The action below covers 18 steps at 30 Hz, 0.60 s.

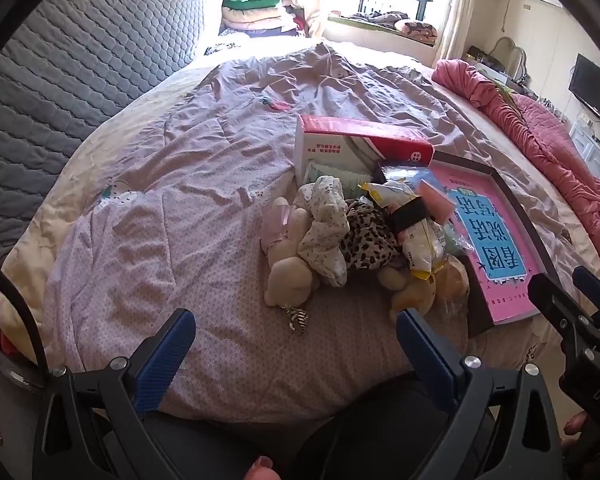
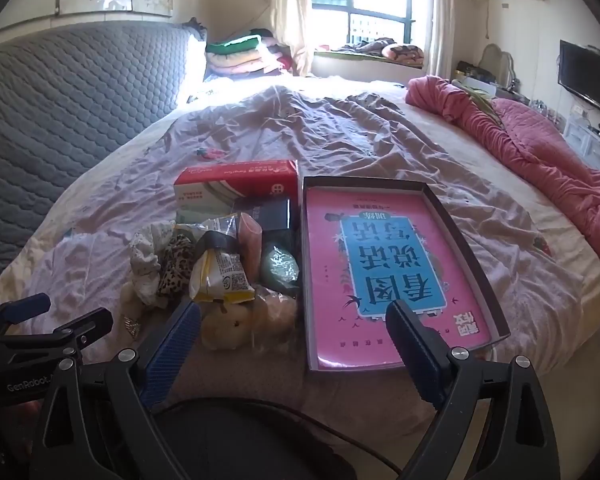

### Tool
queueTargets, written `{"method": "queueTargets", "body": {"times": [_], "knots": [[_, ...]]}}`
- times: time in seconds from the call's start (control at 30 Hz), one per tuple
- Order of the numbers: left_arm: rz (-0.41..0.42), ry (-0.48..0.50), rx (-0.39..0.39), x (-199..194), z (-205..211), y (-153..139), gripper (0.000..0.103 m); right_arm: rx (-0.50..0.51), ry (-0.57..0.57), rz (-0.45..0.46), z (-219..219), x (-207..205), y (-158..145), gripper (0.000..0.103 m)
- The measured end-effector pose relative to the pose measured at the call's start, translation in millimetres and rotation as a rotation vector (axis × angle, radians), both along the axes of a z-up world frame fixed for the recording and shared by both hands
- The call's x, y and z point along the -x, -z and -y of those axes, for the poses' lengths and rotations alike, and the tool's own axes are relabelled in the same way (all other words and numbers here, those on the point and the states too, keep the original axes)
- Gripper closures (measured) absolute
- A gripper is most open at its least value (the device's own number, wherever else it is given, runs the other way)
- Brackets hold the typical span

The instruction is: Organize soft objects

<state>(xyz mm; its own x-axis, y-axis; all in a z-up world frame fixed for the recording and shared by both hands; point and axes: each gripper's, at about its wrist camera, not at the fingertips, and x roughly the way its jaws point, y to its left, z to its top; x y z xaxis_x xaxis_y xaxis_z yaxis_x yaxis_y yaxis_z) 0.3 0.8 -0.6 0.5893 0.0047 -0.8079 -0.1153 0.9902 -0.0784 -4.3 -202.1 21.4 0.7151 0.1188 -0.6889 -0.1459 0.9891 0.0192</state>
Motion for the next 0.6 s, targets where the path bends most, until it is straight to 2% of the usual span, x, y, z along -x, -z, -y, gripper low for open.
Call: {"method": "queueTargets", "body": {"times": [0.6], "knots": [[-0.001,0.01,-0.001,-1.0,0.0,2.8,0.002,-0.022,-0.003,-0.011,1.9,-2.4,-0.4,0.009]]}}
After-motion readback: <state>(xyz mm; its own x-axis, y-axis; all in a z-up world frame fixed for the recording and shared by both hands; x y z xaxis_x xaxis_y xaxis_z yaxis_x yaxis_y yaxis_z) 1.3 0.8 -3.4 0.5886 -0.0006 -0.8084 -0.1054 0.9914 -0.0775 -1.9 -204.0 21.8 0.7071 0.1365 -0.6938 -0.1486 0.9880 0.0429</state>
